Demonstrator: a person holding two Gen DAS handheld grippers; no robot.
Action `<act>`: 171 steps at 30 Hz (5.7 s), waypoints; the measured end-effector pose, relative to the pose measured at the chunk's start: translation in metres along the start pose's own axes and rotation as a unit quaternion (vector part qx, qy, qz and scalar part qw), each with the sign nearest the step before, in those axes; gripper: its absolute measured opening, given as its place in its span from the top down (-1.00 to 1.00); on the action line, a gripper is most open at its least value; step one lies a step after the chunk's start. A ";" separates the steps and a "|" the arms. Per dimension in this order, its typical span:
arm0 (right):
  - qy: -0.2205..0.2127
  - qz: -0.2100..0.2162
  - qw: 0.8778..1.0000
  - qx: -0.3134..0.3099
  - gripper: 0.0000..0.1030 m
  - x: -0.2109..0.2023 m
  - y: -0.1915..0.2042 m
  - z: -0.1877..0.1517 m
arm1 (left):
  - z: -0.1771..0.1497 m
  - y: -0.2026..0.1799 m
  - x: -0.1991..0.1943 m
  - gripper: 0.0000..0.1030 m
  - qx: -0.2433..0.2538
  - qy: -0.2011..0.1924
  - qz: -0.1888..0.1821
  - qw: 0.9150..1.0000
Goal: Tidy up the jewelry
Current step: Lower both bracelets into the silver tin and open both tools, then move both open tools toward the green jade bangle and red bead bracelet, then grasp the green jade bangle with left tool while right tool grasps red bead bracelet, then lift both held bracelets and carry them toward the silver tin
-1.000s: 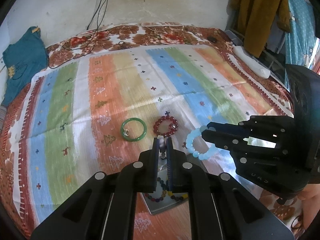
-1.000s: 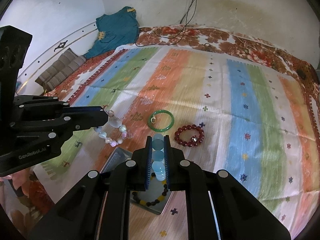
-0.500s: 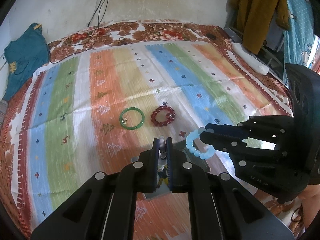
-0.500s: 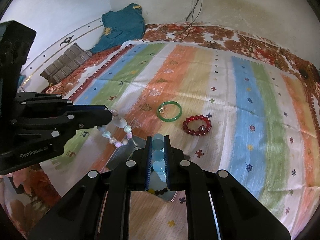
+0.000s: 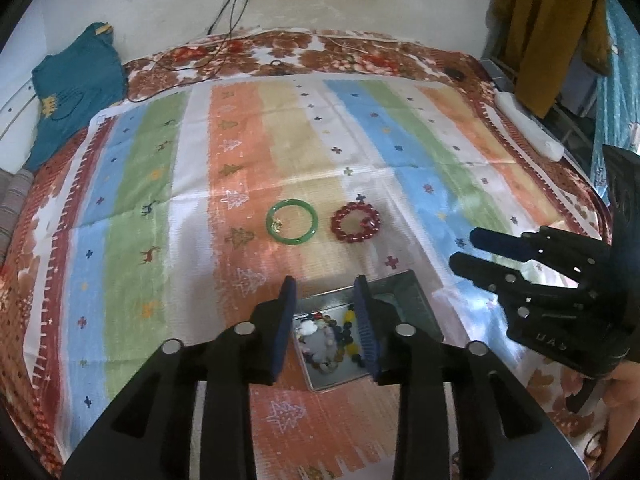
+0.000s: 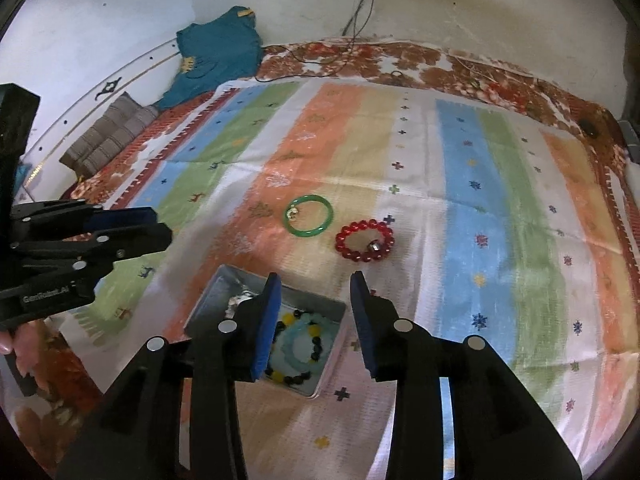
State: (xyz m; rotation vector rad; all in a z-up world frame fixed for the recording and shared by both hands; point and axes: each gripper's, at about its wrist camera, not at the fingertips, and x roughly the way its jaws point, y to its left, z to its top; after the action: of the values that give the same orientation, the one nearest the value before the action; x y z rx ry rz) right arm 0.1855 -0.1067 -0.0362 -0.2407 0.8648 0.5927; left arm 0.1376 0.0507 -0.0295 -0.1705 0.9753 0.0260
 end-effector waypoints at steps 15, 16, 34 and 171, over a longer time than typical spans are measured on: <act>0.019 -0.024 0.999 0.009 -0.11 0.022 -0.016 0.017 | 0.019 0.018 0.028 0.10 -0.028 0.015 0.043 0.999; 0.021 -0.027 0.999 0.010 -0.13 0.024 -0.017 0.018 | 0.022 0.019 0.032 0.09 -0.030 0.015 0.049 0.998; 0.038 -0.063 0.997 0.022 -0.37 0.062 -0.038 0.037 | 0.053 0.023 0.077 -0.05 -0.012 0.035 0.084 0.996; 0.069 -0.046 0.997 -0.001 0.72 0.118 -0.057 0.068 | 0.085 0.060 0.144 0.85 -0.020 0.087 0.073 0.993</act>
State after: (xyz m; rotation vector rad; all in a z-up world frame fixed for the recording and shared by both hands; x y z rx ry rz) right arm 0.3212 -0.0777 -0.0859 -0.3244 0.9802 0.4943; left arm 0.2830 0.1150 -0.1099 -0.1388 1.1615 0.1679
